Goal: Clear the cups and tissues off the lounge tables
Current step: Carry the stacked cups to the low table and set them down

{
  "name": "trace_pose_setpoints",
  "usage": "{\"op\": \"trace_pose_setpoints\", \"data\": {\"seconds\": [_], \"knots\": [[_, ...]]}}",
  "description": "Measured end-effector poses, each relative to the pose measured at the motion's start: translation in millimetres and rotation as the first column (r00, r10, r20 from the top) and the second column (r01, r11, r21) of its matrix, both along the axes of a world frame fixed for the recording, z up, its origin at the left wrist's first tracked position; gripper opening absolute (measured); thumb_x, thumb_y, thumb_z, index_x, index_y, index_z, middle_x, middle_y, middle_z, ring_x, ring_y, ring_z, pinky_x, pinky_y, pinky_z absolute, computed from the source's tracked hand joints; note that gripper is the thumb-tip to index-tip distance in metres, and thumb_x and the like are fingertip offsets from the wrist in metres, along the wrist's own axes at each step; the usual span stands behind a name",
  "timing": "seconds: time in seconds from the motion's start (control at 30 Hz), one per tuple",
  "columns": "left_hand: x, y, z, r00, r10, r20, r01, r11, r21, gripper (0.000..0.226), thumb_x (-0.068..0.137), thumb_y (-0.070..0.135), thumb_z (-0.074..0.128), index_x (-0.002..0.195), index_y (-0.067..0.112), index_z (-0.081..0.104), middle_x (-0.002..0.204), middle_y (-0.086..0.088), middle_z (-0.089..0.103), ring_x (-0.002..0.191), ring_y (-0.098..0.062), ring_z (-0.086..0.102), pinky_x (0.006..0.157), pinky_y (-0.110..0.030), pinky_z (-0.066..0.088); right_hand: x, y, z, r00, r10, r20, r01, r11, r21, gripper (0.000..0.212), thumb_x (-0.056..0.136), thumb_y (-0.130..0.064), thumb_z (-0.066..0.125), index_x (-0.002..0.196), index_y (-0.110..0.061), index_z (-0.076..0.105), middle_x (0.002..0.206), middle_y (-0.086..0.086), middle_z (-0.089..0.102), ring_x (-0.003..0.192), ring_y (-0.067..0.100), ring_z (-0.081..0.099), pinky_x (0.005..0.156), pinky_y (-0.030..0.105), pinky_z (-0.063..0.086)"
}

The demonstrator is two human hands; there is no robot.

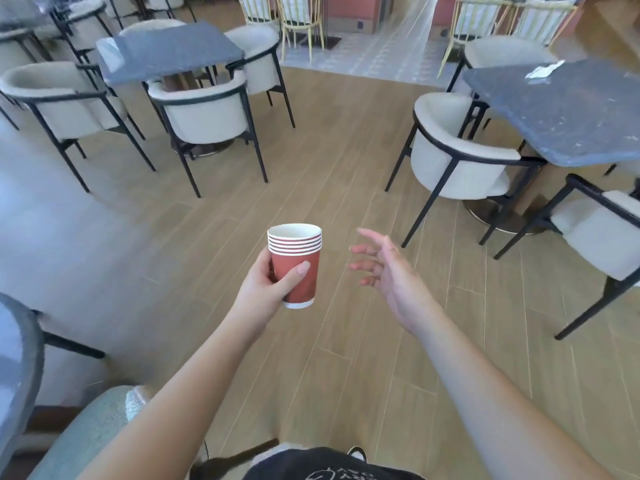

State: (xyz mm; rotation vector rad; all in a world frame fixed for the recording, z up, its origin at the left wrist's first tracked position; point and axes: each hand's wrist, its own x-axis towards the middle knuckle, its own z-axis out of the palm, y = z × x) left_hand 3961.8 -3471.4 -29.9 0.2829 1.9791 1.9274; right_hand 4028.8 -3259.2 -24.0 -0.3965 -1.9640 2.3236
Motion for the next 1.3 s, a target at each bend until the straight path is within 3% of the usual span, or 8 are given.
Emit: {"op": "trace_pose_setpoints", "data": {"seconds": [0.27, 0.7, 0.87, 1.0, 1.2, 1.3], "knots": [[-99, 34, -12, 0.999, 0.051, 0.001, -0.051, 0.998, -0.023, 0.064, 0.065, 0.057, 0.079, 0.124, 0.036, 0.061, 0.114, 0.015, 0.076, 0.105, -0.005, 0.073, 0.078, -0.018, 0.057, -109, 35, -11, 1.000, 0.002, 0.009, -0.001, 1.000, -0.015, 0.035, 0.109, -0.034, 0.029, 0.133, -0.028, 0.053, 0.113, 0.001, 0.065, 0.087, 0.010, 0.067, 0.071, 0.025, 0.049], [-341, 67, -16, 0.999, 0.039, 0.008, -0.039, 0.999, -0.003, 0.062, 0.067, 0.056, 0.082, 0.123, 0.042, 0.060, 0.116, 0.018, 0.075, 0.106, -0.004, 0.072, 0.079, -0.016, 0.056, -353, 71, 4, 0.996, -0.074, -0.042, 0.076, 0.997, 0.034, 0.031, 0.109, -0.038, 0.031, 0.128, -0.038, 0.056, 0.113, 0.000, 0.065, 0.091, 0.013, 0.067, 0.074, 0.029, 0.050], [-411, 96, -11, 1.000, 0.027, 0.016, -0.027, 1.000, 0.015, 0.067, 0.067, 0.056, 0.081, 0.127, 0.035, 0.060, 0.118, 0.013, 0.075, 0.109, -0.008, 0.072, 0.082, -0.022, 0.059, -418, 95, 3, 0.995, -0.093, -0.044, 0.093, 0.996, 0.009, 0.032, 0.108, -0.041, 0.033, 0.128, -0.039, 0.057, 0.112, -0.001, 0.066, 0.092, 0.014, 0.067, 0.074, 0.028, 0.050], [-463, 129, -16, 1.000, -0.010, 0.021, 0.010, 1.000, -0.004, 0.076, 0.066, 0.055, 0.082, 0.133, 0.030, 0.058, 0.120, 0.011, 0.074, 0.110, -0.008, 0.071, 0.083, -0.021, 0.058, -468, 126, -9, 0.992, -0.126, -0.007, 0.124, 0.985, -0.117, 0.034, 0.106, -0.043, 0.034, 0.129, -0.035, 0.058, 0.109, -0.001, 0.067, 0.089, 0.015, 0.067, 0.073, 0.029, 0.050], [-558, 196, -23, 1.000, -0.007, 0.025, 0.008, 0.999, -0.048, 0.063, 0.067, 0.055, 0.080, 0.124, 0.036, 0.061, 0.114, 0.015, 0.076, 0.106, -0.006, 0.072, 0.078, -0.019, 0.057, -561, 192, -32, 0.992, -0.126, -0.017, 0.123, 0.985, -0.122, 0.031, 0.108, -0.036, 0.033, 0.126, -0.035, 0.059, 0.107, -0.001, 0.066, 0.085, 0.012, 0.067, 0.069, 0.026, 0.049], [-603, 234, -19, 0.999, 0.013, 0.030, -0.011, 0.998, -0.064, 0.069, 0.067, 0.057, 0.079, 0.128, 0.033, 0.060, 0.117, 0.011, 0.076, 0.107, -0.009, 0.073, 0.078, -0.023, 0.058, -607, 244, -27, 0.990, -0.141, -0.018, 0.138, 0.981, -0.135, 0.031, 0.110, -0.034, 0.033, 0.125, -0.036, 0.060, 0.107, -0.002, 0.067, 0.087, 0.012, 0.067, 0.071, 0.027, 0.049]]}}
